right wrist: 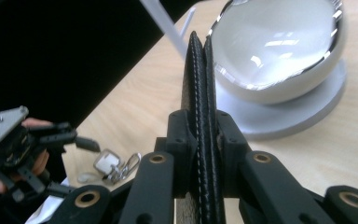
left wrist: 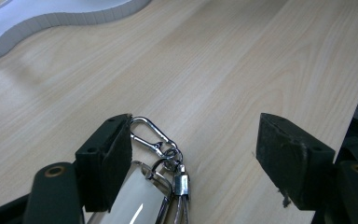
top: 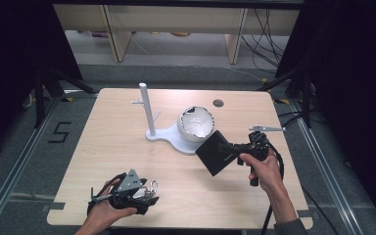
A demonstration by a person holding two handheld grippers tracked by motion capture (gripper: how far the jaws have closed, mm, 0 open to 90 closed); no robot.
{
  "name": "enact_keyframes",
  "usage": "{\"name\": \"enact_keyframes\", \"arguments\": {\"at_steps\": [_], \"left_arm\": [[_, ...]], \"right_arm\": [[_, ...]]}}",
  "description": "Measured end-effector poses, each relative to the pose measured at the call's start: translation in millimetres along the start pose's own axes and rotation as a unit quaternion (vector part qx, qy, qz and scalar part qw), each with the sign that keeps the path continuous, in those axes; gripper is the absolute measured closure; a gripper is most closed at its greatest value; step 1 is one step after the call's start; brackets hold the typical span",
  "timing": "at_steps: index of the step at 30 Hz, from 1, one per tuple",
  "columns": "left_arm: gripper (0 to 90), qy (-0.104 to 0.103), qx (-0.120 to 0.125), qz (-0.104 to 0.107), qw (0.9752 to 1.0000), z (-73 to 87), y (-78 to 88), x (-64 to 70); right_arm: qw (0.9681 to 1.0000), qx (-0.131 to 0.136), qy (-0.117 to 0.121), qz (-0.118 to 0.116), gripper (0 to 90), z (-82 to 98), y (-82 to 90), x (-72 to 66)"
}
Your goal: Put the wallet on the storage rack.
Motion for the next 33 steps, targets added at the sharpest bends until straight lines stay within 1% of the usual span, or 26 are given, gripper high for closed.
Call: {"name": "enact_keyframes", "arguments": {"at_steps": [1, 2, 3, 4, 5, 6, 7, 8, 9, 10, 11, 14, 15, 17, 18, 19, 20, 22, 23, 24, 26, 27, 28, 29, 30, 33], "left_arm": [[26.4, 0.009, 0.008, 0.004, 0.9999, 0.9, -0.5, 2.9], [26.4, 0.009, 0.008, 0.004, 0.9999, 0.9, -0.5, 2.9], [26.4, 0.003, 0.000, 0.000, 1.0000, 2.4, 0.7, 2.6], [26.3, -0.003, -0.005, -0.004, 1.0000, 3.3, 1.6, 2.5], [26.1, -0.006, -0.005, 0.000, 1.0000, 3.7, 1.6, 3.3], [25.8, -0.006, -0.005, -0.003, 1.0000, 4.1, 1.8, 3.1], [25.8, -0.005, -0.003, -0.002, 1.0000, 4.1, 2.0, 3.4], [25.8, -0.009, -0.006, 0.000, 0.9999, 4.3, 2.9, 3.4], [25.7, -0.008, -0.005, -0.004, 0.9999, 4.3, 3.0, 2.5], [25.7, -0.004, -0.003, -0.005, 1.0000, 4.2, 3.4, 2.6], [25.7, -0.006, 0.000, -0.004, 1.0000, 3.8, 3.9, 1.3], [25.6, -0.007, 0.000, -0.008, 0.9999, 3.7, 4.6, -0.3], [25.5, -0.009, -0.002, -0.005, 0.9999, 3.8, 5.2, -0.1], [25.5, -0.005, 0.000, -0.008, 1.0000, 4.0, 4.8, -0.5], [25.5, -0.008, -0.001, -0.009, 0.9999, 4.2, 4.7, -1.2], [25.5, -0.006, -0.004, -0.011, 0.9999, 4.5, 5.1, -1.1], [25.5, -0.007, -0.002, -0.009, 0.9999, 4.3, 5.0, -0.9], [25.5, -0.004, 0.002, -0.009, 0.9999, 4.0, 4.4, -0.6], [25.5, -0.008, -0.003, -0.008, 0.9999, 4.5, 5.3, -1.6], [25.5, -0.010, -0.002, -0.011, 0.9999, 4.6, 5.3, -2.7], [25.5, -0.009, -0.004, -0.013, 0.9999, 4.9, 5.7, -3.3], [25.5, -0.005, -0.005, -0.016, 0.9998, 5.3, 5.3, -3.8], [25.5, -0.010, -0.006, -0.015, 0.9998, 5.2, 5.7, -4.0], [25.5, -0.004, -0.005, -0.010, 0.9999, 5.4, 5.4, -2.6], [25.5, -0.009, -0.005, -0.010, 0.9999, 5.3, 5.1, -2.9], [25.5, -0.010, -0.005, -0.010, 0.9999, 5.5, 4.7, -2.8]], "right_arm": [[1.0000, 0.000, -0.008, 0.001, 79.2, -3.7, 2.0, 0.2], [1.0000, 0.000, -0.008, 0.001, 79.2, -3.7, 2.0, 0.2], [0.9999, 0.010, 0.010, 0.005, 79.3, -8.1, 2.0, 4.4], [0.9998, 0.012, 0.012, 0.008, 79.2, -11.7, 2.7, 6.0], [0.9998, 0.013, 0.012, 0.012, 79.3, -15.9, 3.3, 7.6], [0.9998, 0.014, 0.006, 0.013, 79.3, -19.7, 3.9, 8.5], [0.9998, 0.011, -0.006, 0.016, 79.3, -22.5, 3.6, 8.1], [0.9997, 0.017, 0.007, 0.016, 79.3, -27.5, 3.7, 10.8], [0.9996, 0.018, 0.004, 0.020, 79.3, -31.1, 3.1, 11.8], [0.9994, 0.021, 0.007, 0.025, 79.3, -35.4, 2.4, 13.0], [0.9993, 0.026, 0.004, 0.026, 79.3, -44.1, 1.9, 14.8], [0.9993, 0.024, -0.003, 0.029, 79.3, -51.6, 1.2, 14.9], [0.9989, 0.027, 0.011, 0.036, 79.3, -55.9, 0.0, 18.5], [0.9987, 0.028, 0.012, 0.041, 79.3, -63.8, -1.9, 19.1], [0.9985, 0.029, 0.010, 0.046, 79.3, -70.9, -3.7, 18.4], [0.9985, 0.029, 0.010, 0.046, 79.3, -70.9, -3.7, 18.4], [0.9983, 0.027, 0.004, 0.052, 79.3, -77.2, -6.4, 18.6], [0.9982, 0.027, 0.000, 0.053, 79.3, -79.7, -8.5, 19.4], [0.9980, 0.027, 0.002, 0.057, 79.3, -82.0, -10.6, 20.9], [0.9978, 0.027, -0.001, 0.060, 79.3, -84.0, -12.7, 22.1], [0.9975, 0.028, -0.001, 0.065, 79.3, -88.6, -16.5, 25.5], [0.9971, 0.025, -0.029, 0.066, 79.3, -91.6, -20.7, 25.2], [0.9971, 0.025, -0.029, 0.066, 79.3, -91.6, -20.7, 25.2], [0.9969, 0.030, -0.015, 0.072, 79.3, -94.4, -22.8, 29.4], [0.9964, 0.030, -0.022, 0.077, 79.3, -96.6, -25.0, 30.6], [0.9956, 0.033, -0.033, 0.081, 79.3, -102.0, -31.7, 35.2]]}}
Point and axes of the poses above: each handheld gripper's, and its own axes: y roughly backward along the jaws, z roughly out of its underside, x roughly to its right, the point moved 6 cm from there along -y, roughly forward along the jaws, and after that the axes turned 4 degrees about z, right-handed, at the moved point
